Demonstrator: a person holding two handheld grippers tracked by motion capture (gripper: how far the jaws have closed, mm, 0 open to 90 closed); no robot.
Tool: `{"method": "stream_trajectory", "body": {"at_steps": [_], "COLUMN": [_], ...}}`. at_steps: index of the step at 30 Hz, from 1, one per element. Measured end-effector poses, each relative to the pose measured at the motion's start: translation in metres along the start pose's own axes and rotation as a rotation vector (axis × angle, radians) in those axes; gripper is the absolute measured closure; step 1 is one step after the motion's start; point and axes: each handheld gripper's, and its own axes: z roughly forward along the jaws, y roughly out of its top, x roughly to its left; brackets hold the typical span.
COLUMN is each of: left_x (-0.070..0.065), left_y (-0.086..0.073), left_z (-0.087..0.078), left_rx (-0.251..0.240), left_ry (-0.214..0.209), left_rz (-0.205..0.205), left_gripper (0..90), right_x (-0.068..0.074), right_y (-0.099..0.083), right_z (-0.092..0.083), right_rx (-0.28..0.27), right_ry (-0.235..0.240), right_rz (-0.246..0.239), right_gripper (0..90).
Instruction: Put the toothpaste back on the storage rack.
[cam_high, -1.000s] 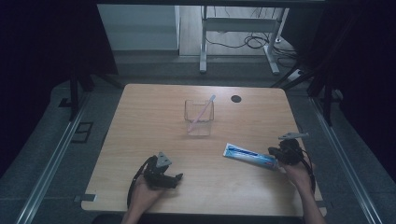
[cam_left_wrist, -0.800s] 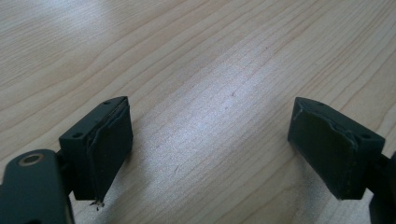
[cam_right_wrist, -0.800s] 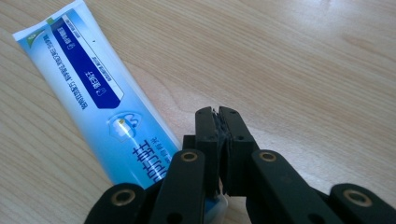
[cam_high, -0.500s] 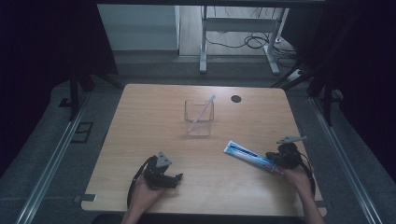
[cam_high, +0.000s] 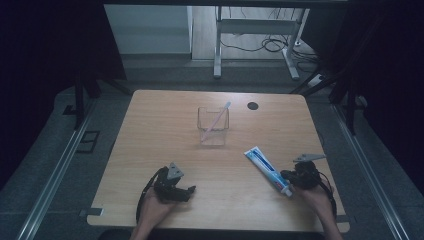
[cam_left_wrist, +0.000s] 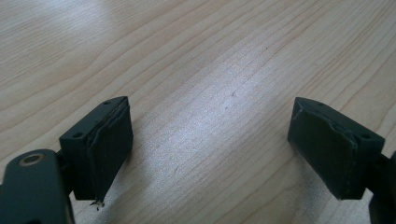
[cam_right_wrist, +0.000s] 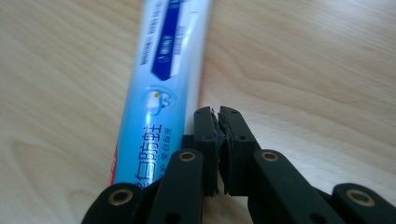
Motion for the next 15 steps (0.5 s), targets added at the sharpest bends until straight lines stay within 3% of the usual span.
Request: {"method": "stream_trajectory", "body": {"at_steps": [5,9,10,15], "left_x": [0.0000,0.0000,0.0001,0.0000], "left_y": [0.0000,0.0000,0.0000,0.0000], "left_z": [0.0000,0.0000,0.0000,0.0000], "left_rx": [0.000,0.000,0.000,0.000], "left_ry": [0.000,0.001,0.000,0.000], "left_rz": [0.000,0.001,0.001,0.000], "left_gripper": [14.2,14.2,14.2,14.2], "right_x": [0.0040,-0.0010,0.0005,0.0030], "right_y": [-0.0021,-0.0009,0.0023,0.0075], "right_z": [-0.0005,-0.0047,-0.0075,-0.0086], "right_rx": [0.003,-0.004,-0.013,-0.009], "right_ry": [0.003,0.005,0.009,-0.013], "right_rz": [-0.019,0.019,0.024,0.018], "right_gripper": [81.5,75.7,70.3,64.0]}}
